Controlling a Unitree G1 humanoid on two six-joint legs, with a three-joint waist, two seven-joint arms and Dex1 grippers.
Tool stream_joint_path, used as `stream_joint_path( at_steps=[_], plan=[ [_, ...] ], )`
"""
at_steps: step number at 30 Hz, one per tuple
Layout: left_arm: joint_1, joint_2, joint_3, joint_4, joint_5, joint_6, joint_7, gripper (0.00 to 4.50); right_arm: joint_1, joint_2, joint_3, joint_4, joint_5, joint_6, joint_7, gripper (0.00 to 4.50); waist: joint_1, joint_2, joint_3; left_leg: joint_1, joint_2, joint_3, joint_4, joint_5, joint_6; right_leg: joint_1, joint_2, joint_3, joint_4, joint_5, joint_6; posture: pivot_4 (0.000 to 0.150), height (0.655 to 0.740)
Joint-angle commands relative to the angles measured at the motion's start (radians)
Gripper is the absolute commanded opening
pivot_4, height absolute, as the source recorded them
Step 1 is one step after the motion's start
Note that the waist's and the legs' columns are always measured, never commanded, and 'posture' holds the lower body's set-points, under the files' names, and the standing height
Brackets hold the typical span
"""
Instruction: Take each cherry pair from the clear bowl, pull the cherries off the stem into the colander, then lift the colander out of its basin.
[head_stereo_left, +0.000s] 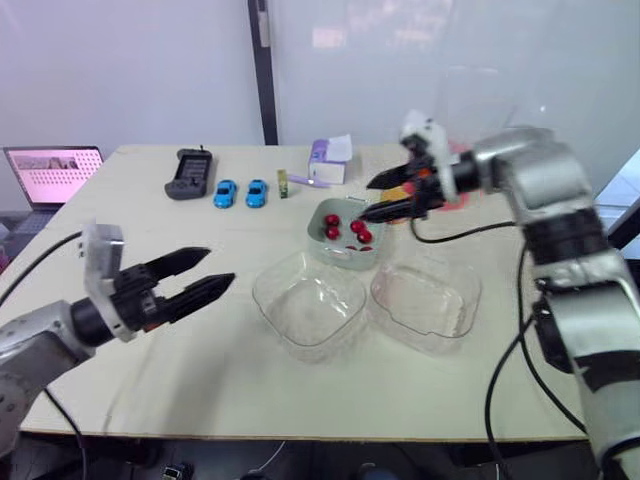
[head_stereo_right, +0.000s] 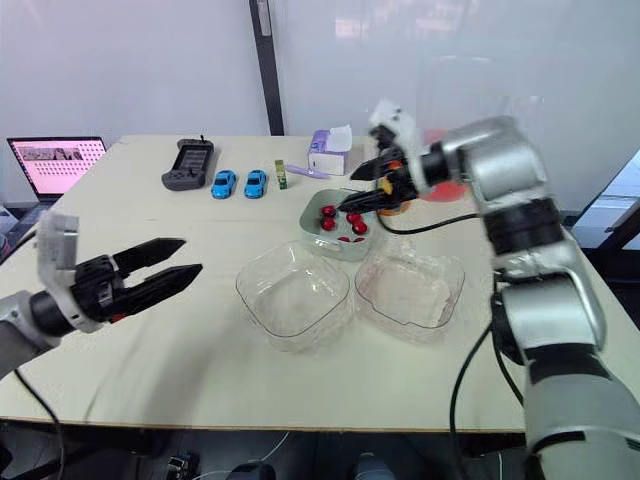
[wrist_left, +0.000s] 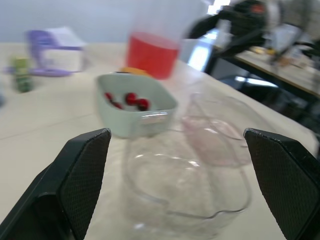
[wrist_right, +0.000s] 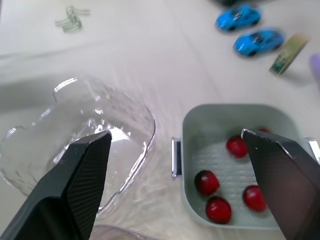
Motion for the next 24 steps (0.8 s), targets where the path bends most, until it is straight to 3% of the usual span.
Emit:
stream_joint_path(
  at_steps=[1, 8, 13, 17, 24],
  plan=[
    [0.076, 0.007, 0.127, -0.003, -0.002, -0.019, -0.027, 4.5, 0.161, -0.081, -0.176, -0.157, 0.087, -0.025, -0.029, 4.46, -0.001, 0.0, 0.0, 0.0, 0.0, 0.001, 0.001, 0.0, 0.0, 0.0, 0.0, 0.0, 0.0, 0.0, 0.0, 0.15, 0.74],
    [0.242, 0.014, 0.291, 0.084, 0.017, 0.001, -0.068, 4.5, 0.665, -0.189, -0.489, -0.403, 0.18, -0.054, -0.088, 4.46, -0.001, 0.001, 0.0, 0.002, 0.0, 0.001, 0.0, 0.0, 0.0, 0.001, 0.001, 0.001, 0.001, 0.0, 0.0, 0.15, 0.74],
    [0.358, -0.01, 0.316, 0.184, 0.083, -0.01, -0.112, 4.5, 0.995, -0.191, -0.68, -0.423, 0.165, -0.142, -0.133, 4.46, -0.002, 0.0, 0.0, 0.006, 0.0, 0.002, 0.0, 0.0, 0.0, 0.006, 0.001, 0.002, 0.0, 0.0, 0.0, 0.15, 0.74],
    [0.375, -0.024, 0.299, 0.249, 0.149, -0.043, -0.122, 4.5, 1.077, -0.172, -0.746, -0.341, 0.174, -0.187, -0.202, 4.46, -0.004, 0.0, 0.0, 0.017, 0.0, 0.006, -0.002, -0.001, 0.001, 0.013, 0.001, 0.005, 0.0, -0.001, -0.001, 0.15, 0.74],
    [0.336, -0.04, 0.295, 0.291, 0.184, -0.063, -0.12, 4.5, 1.09, -0.162, -0.743, -0.281, 0.206, -0.239, -0.267, 4.46, -0.004, 0.0, 0.0, 0.018, 0.001, 0.006, -0.002, -0.001, 0.001, 0.014, 0.001, 0.006, 0.0, -0.001, -0.001, 0.15, 0.74]
  ],
)
